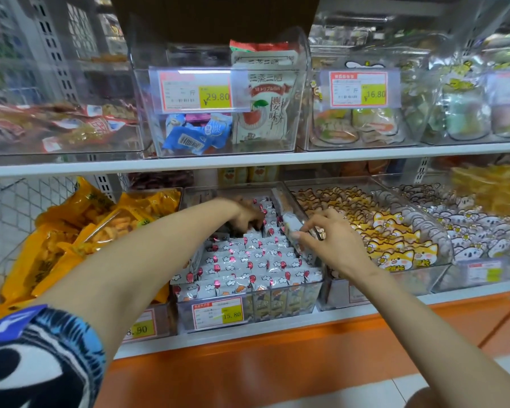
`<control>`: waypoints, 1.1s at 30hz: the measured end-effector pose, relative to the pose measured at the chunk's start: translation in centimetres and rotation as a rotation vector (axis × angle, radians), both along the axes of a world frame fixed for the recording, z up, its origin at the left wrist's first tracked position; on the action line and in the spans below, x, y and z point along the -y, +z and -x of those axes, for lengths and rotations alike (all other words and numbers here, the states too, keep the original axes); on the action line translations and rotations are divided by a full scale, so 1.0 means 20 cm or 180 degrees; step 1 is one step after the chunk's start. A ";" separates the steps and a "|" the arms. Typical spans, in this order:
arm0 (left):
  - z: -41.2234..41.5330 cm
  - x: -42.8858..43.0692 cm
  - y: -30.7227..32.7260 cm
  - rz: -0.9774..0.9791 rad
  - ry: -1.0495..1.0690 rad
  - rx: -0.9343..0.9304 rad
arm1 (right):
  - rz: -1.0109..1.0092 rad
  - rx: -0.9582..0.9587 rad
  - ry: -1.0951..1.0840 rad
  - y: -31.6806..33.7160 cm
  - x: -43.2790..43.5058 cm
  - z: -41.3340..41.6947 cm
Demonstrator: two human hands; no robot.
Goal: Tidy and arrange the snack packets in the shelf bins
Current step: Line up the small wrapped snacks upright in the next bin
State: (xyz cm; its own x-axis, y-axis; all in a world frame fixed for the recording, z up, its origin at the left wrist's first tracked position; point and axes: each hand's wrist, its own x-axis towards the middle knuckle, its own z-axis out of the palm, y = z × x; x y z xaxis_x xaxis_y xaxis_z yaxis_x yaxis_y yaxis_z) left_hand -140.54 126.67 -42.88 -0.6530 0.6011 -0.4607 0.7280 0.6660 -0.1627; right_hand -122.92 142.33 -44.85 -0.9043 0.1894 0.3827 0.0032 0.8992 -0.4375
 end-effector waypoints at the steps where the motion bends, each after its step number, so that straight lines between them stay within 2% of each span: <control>1: 0.01 0.00 -0.01 0.0049 -0.0126 -0.0256 | 0.0031 0.0009 0.0046 0.00 0.00 0.00; 3: 0.01 0.02 0.00 -0.0054 -0.0309 -0.0603 | 0.0086 0.0026 0.0143 0.00 -0.01 -0.01; 4: 0.00 0.05 0.01 -0.0297 -0.0291 -0.0606 | 0.0103 0.0029 0.0176 0.00 -0.02 -0.01; 9: -0.06 0.16 0.09 -0.2267 0.0213 -0.0436 | 0.0178 0.0043 0.0231 -0.01 -0.04 0.00; 12: -0.10 0.17 0.13 -0.2966 0.0683 -0.0036 | 0.0257 0.0024 0.0203 -0.02 -0.03 0.02; 14: -0.13 0.15 0.15 -0.3188 0.0916 0.0298 | 0.0261 -0.0053 0.0188 -0.01 -0.03 0.03; 19: -0.24 0.08 0.12 -0.3281 0.1278 0.1370 | 0.0285 -0.0242 0.0475 0.03 0.01 0.02; 23: -0.28 0.05 0.08 -0.3190 0.1500 0.1810 | -0.0059 -0.0077 0.0628 0.02 0.06 0.03; 26: -0.27 0.06 0.09 -0.2906 0.1419 0.1925 | -0.0597 0.0154 0.0718 0.01 0.07 0.04; 29: -0.19 0.11 0.11 -0.2297 0.0988 0.1330 | -0.0747 0.0260 0.0810 0.00 0.07 0.03; 31: -0.12 0.14 0.11 -0.2207 0.0794 0.0863 | -0.0694 0.0308 0.0814 0.00 0.06 0.02; 33: -0.07 0.16 0.09 -0.2166 0.0699 0.0696 | -0.0662 0.0326 0.0790 0.00 0.04 0.02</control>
